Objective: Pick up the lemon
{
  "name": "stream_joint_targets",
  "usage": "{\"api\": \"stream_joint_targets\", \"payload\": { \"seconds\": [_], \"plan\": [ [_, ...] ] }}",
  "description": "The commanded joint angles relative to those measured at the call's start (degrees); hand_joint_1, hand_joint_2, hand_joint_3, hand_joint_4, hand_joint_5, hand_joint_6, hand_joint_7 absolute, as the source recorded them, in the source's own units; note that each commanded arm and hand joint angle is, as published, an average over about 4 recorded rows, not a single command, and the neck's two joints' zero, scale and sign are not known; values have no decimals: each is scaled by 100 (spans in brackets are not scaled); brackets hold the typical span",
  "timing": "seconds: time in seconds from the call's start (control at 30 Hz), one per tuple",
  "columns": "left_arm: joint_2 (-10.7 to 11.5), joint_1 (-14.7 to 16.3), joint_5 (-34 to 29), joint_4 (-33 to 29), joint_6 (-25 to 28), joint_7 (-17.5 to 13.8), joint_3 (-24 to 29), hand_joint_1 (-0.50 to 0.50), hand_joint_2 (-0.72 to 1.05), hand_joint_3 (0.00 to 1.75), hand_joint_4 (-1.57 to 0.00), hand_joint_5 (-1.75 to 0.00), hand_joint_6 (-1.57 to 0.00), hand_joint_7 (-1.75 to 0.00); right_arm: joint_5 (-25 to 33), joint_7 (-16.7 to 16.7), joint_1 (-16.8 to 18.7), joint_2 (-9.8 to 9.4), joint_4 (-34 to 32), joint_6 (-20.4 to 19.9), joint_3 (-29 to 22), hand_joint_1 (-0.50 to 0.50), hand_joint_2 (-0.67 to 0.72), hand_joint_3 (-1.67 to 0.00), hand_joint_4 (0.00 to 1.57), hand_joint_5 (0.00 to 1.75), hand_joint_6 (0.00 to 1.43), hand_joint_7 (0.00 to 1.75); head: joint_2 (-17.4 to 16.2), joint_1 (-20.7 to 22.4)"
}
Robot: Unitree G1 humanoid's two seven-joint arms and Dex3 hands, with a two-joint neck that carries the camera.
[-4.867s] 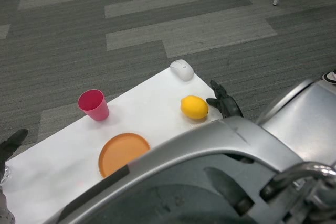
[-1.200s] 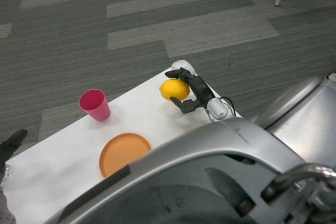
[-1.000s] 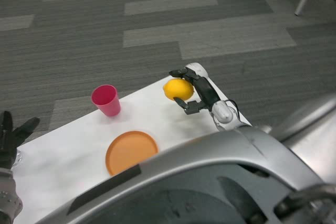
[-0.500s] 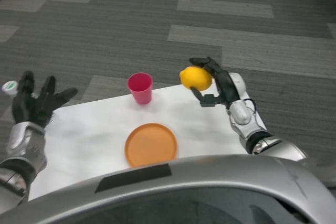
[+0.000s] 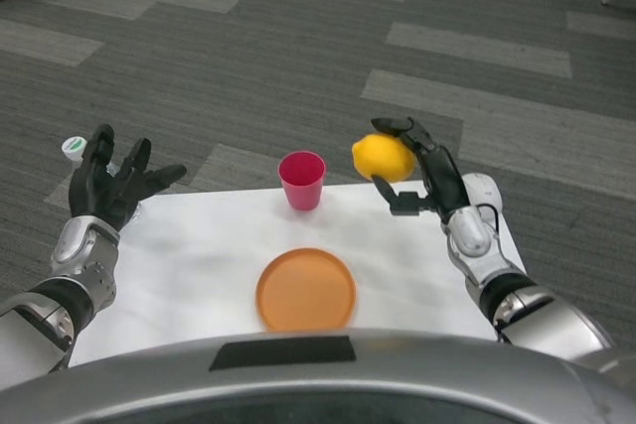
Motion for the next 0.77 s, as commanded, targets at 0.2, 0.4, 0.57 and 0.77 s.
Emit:
{"api": "stream_joint_targets", "payload": {
  "seconds": [0.2, 0.4, 0.57, 0.77],
  "plan": [
    [80, 51, 9, -40, -68, -8, 40, 50, 105, 9, 0, 0, 0, 0, 109, -40, -188, -29, -73, -32, 11, -17, -60, -127, 31, 155, 31, 56, 219, 52],
    [73, 67, 13, -40, -73, -8, 47, 50, 105, 9, 0, 0, 0, 0, 145, -58, -185, -29, -73, -32, 27, -17, -60, -127, 31, 155, 31, 59, 345, -7],
    [71, 84, 18, -40, -79, -8, 51, 50, 105, 9, 0, 0, 0, 0, 147, -64, -185, -29, -73, -32, 35, -17, -60, -127, 31, 155, 31, 56, 317, 14],
    [67, 122, 18, -49, -99, -8, 66, 50, 105, 9, 0, 0, 0, 0, 149, -72, -185, -29, -64, -32, 32, -17, -60, -127, 31, 155, 31, 56, 373, -2]
  ]
}}
